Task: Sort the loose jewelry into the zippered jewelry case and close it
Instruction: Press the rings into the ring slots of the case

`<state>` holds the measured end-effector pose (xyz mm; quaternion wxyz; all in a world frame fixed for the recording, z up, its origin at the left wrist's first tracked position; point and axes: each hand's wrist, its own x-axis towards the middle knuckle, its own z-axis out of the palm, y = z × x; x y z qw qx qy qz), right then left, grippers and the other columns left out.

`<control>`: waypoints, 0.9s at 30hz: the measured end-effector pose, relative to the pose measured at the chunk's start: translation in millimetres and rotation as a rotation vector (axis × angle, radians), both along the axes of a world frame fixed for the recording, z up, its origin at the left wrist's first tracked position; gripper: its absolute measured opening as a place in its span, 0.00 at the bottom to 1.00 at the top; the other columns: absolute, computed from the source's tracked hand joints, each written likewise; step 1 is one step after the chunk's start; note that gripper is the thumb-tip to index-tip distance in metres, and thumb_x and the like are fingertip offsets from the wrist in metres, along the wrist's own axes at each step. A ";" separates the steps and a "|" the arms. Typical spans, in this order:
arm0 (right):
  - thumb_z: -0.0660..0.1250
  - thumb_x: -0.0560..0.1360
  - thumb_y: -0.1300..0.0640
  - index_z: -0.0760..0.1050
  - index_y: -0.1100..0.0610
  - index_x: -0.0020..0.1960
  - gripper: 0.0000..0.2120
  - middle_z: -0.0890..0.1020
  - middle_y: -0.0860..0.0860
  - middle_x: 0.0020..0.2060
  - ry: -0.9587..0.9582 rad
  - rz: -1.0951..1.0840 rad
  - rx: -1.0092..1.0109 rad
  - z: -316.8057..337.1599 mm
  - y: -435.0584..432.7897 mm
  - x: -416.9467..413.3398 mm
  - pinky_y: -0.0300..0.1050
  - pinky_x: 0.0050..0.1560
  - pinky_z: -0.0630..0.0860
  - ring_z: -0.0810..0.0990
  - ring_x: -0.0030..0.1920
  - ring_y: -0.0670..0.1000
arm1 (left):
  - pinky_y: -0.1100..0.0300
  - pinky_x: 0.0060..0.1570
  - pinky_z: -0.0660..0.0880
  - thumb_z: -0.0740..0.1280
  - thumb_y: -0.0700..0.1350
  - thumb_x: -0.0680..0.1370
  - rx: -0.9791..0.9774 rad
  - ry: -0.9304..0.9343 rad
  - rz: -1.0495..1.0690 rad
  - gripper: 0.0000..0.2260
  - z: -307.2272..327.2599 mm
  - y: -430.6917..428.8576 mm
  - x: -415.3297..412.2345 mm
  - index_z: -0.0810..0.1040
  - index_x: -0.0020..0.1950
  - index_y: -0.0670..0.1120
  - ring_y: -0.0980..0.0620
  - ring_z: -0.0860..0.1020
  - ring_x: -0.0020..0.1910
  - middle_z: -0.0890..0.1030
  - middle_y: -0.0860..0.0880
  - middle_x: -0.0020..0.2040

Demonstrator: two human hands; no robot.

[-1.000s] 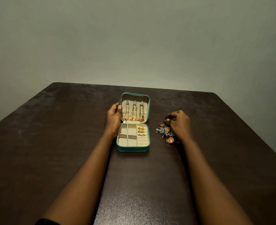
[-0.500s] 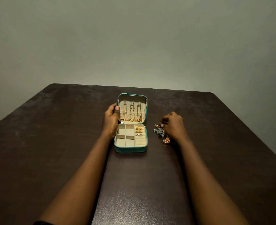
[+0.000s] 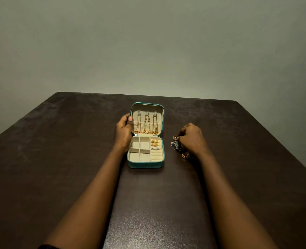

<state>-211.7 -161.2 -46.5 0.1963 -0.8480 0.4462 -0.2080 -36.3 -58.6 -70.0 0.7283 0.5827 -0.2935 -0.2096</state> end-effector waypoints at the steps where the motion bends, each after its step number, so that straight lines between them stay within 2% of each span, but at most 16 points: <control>1: 0.64 0.72 0.65 0.82 0.63 0.48 0.09 0.77 0.58 0.54 0.003 0.001 0.005 0.2 0.5 0.4 0.53 0.59 0.74 0.75 0.57 0.58 | 0.55 0.50 0.76 0.53 0.40 0.82 0.000 -0.002 0.001 0.14 0.2 0.1 -0.4 0.70 0.63 0.36 0.53 0.77 0.45 0.78 0.45 0.48; 6: 0.63 0.76 0.60 0.80 0.64 0.51 0.10 0.75 0.59 0.55 0.075 0.022 -0.042 -1.2 2.2 1.8 0.49 0.57 0.71 0.74 0.58 0.59 | 0.56 0.49 0.76 0.53 0.40 0.82 0.009 -0.007 0.006 0.14 0.0 0.3 0.4 0.70 0.63 0.36 0.54 0.77 0.45 0.78 0.50 0.45; 9: 0.64 0.76 0.62 0.80 0.64 0.50 0.09 0.76 0.59 0.55 -0.057 0.013 -0.021 1.3 2.2 3.8 0.47 0.56 0.70 0.74 0.57 0.57 | 0.55 0.51 0.76 0.53 0.41 0.82 0.020 -0.013 0.002 0.14 -0.4 0.4 0.9 0.70 0.63 0.37 0.54 0.77 0.46 0.78 0.49 0.47; 11: 0.64 0.75 0.63 0.80 0.64 0.49 0.07 0.76 0.58 0.54 -0.163 0.021 0.041 6.1 3.6 4.8 0.41 0.50 0.67 0.74 0.55 0.54 | 0.54 0.51 0.76 0.53 0.41 0.82 0.022 -0.011 0.000 0.14 -0.5 0.7 0.9 0.71 0.63 0.38 0.53 0.78 0.46 0.78 0.49 0.47; 13: 0.65 0.75 0.64 0.80 0.63 0.49 0.06 0.77 0.57 0.52 -0.215 0.076 0.100 9.9 6.5 5.7 0.42 0.47 0.67 0.74 0.51 0.53 | 0.54 0.51 0.76 0.53 0.41 0.82 0.021 -0.014 0.000 0.13 -0.2 0.9 1.3 0.71 0.63 0.38 0.53 0.78 0.46 0.78 0.50 0.46; 16: 0.66 0.74 0.65 0.80 0.63 0.48 0.05 0.78 0.55 0.47 -0.263 0.207 0.175 15.5 15.1 6.4 0.45 0.50 0.70 0.75 0.48 0.51 | 0.56 0.49 0.76 0.53 0.41 0.82 0.019 -0.023 -0.001 0.13 -0.3 0.8 1.4 0.71 0.62 0.38 0.54 0.78 0.45 0.78 0.51 0.46; 19: 0.65 0.73 0.69 0.79 0.66 0.47 0.05 0.76 0.48 0.42 -0.377 0.355 0.309 20.1 25.7 6.6 0.40 0.50 0.72 0.74 0.45 0.45 | 0.55 0.48 0.76 0.53 0.40 0.82 0.005 -0.029 0.000 0.12 -0.9 0.7 1.0 0.71 0.61 0.37 0.54 0.78 0.44 0.78 0.50 0.45; 21: 0.64 0.73 0.71 0.79 0.67 0.46 0.06 0.75 0.47 0.42 -0.415 0.437 0.396 20.3 30.0 7.6 0.38 0.51 0.72 0.74 0.45 0.42 | 0.54 0.49 0.76 0.53 0.40 0.82 0.009 -0.039 -0.001 0.13 -0.8 0.5 0.5 0.71 0.61 0.37 0.53 0.78 0.45 0.78 0.50 0.45; 25: 0.66 0.70 0.72 0.78 0.55 0.36 0.13 0.71 0.48 0.43 -0.450 0.482 0.519 14.4 36.1 11.3 0.44 0.56 0.71 0.71 0.48 0.46 | 0.52 0.51 0.76 0.52 0.40 0.82 0.004 -0.027 -0.007 0.13 0.1 0.4 0.8 0.71 0.61 0.37 0.52 0.78 0.45 0.78 0.50 0.45; 27: 0.66 0.70 0.73 0.78 0.54 0.35 0.15 0.70 0.49 0.43 -0.489 0.471 0.582 13.7 39.4 12.0 0.45 0.57 0.73 0.71 0.49 0.47 | 0.52 0.51 0.76 0.52 0.40 0.82 0.007 -0.022 -0.006 0.13 0.1 0.3 0.4 0.71 0.61 0.38 0.53 0.78 0.45 0.78 0.50 0.45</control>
